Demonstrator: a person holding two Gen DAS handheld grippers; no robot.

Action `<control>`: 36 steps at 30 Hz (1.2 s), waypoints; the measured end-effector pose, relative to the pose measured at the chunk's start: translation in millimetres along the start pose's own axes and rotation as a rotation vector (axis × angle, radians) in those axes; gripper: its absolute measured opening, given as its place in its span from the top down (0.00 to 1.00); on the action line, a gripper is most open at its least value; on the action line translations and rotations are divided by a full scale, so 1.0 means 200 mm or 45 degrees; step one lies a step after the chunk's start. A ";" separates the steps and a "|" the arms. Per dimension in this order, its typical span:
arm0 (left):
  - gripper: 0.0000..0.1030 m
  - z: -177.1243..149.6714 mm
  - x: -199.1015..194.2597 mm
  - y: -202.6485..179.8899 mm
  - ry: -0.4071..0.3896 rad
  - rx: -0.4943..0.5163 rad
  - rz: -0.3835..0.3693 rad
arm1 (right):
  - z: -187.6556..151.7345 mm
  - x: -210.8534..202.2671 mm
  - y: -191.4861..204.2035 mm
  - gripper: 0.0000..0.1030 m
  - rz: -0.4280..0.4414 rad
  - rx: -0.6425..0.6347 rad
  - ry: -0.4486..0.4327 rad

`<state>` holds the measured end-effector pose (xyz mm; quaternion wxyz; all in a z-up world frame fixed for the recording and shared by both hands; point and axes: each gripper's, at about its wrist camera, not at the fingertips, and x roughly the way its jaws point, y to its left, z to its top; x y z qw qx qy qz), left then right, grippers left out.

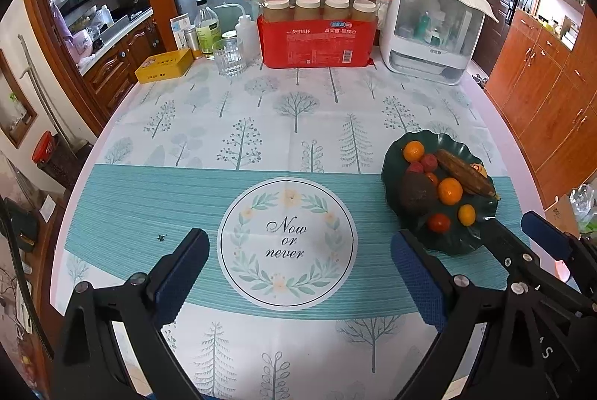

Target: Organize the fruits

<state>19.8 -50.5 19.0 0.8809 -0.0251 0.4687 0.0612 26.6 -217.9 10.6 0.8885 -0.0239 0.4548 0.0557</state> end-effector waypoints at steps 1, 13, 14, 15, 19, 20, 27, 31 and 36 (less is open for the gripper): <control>0.05 0.00 0.00 0.00 0.003 -0.001 -0.002 | 0.00 0.00 0.00 0.48 -0.003 0.000 0.000; 0.05 -0.01 0.02 0.00 0.029 0.022 -0.024 | -0.02 -0.01 -0.01 0.48 -0.026 0.018 0.002; 0.05 -0.01 0.02 0.00 0.031 0.024 -0.025 | -0.02 -0.02 -0.01 0.48 -0.028 0.022 0.001; 0.05 -0.01 0.02 0.00 0.031 0.026 -0.026 | -0.02 -0.02 -0.01 0.48 -0.029 0.024 0.001; 0.05 -0.02 0.02 -0.01 0.031 0.030 -0.028 | -0.03 -0.02 -0.01 0.48 -0.032 0.029 0.001; 0.05 -0.02 0.02 -0.01 0.033 0.032 -0.030 | -0.03 -0.02 -0.01 0.48 -0.033 0.033 0.002; 0.05 -0.02 0.03 -0.01 0.044 0.046 -0.037 | -0.03 -0.02 -0.01 0.48 -0.035 0.047 0.006; 0.05 -0.02 0.03 -0.01 0.045 0.047 -0.037 | -0.03 -0.02 -0.01 0.48 -0.035 0.048 0.006; 0.05 -0.03 0.04 0.00 0.052 0.050 -0.043 | -0.03 -0.02 -0.01 0.48 -0.035 0.048 0.007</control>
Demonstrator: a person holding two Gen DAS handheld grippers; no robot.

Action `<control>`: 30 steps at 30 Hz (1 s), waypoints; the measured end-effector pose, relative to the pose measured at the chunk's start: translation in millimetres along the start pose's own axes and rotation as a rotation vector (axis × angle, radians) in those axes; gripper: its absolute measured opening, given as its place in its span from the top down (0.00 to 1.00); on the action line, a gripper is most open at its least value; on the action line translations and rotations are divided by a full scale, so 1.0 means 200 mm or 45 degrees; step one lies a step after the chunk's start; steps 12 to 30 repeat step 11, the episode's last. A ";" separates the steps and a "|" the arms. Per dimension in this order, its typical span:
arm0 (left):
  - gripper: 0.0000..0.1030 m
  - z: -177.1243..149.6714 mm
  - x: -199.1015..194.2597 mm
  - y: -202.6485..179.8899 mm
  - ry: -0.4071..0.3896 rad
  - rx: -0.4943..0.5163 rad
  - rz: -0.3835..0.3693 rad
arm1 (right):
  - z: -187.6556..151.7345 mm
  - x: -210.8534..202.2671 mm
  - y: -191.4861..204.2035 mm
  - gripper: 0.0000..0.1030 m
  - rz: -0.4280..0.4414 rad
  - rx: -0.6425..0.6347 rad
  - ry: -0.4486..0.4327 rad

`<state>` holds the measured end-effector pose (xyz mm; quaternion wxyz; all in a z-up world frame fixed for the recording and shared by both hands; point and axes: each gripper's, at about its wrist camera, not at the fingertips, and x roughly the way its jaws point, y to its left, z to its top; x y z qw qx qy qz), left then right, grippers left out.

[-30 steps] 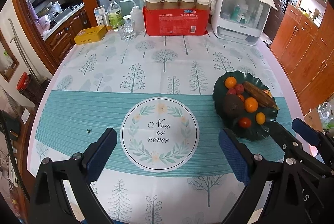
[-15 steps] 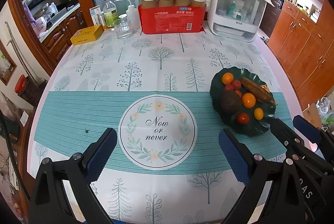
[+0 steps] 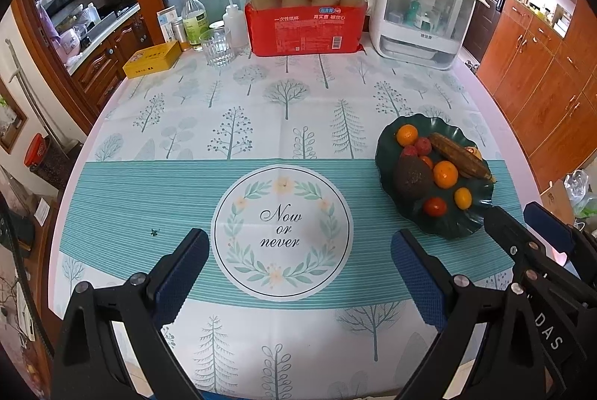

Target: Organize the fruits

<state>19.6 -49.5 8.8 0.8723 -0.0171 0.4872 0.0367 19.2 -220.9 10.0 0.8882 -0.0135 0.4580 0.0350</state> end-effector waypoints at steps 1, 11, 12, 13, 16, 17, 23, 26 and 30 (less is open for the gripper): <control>0.05 0.00 0.00 0.00 -0.001 0.000 0.000 | 0.00 0.00 0.00 0.48 0.000 0.000 -0.001; 0.05 0.00 0.02 0.01 0.005 0.004 -0.006 | 0.00 0.01 0.00 0.48 -0.001 0.004 0.001; 0.05 0.00 0.02 0.01 0.005 0.004 -0.006 | 0.00 0.01 0.00 0.48 -0.001 0.004 0.001; 0.05 0.00 0.02 0.01 0.005 0.004 -0.006 | 0.00 0.01 0.00 0.48 -0.001 0.004 0.001; 0.05 0.00 0.02 0.01 0.005 0.004 -0.006 | 0.00 0.01 0.00 0.48 -0.001 0.004 0.001; 0.05 0.00 0.02 0.01 0.005 0.004 -0.006 | 0.00 0.01 0.00 0.48 -0.001 0.004 0.001; 0.05 0.00 0.02 0.01 0.005 0.004 -0.006 | 0.00 0.01 0.00 0.48 -0.001 0.004 0.001; 0.05 0.00 0.02 0.01 0.005 0.004 -0.006 | 0.00 0.01 0.00 0.48 -0.001 0.004 0.001; 0.05 0.00 0.02 0.01 0.005 0.004 -0.006 | 0.00 0.01 0.00 0.48 -0.001 0.004 0.001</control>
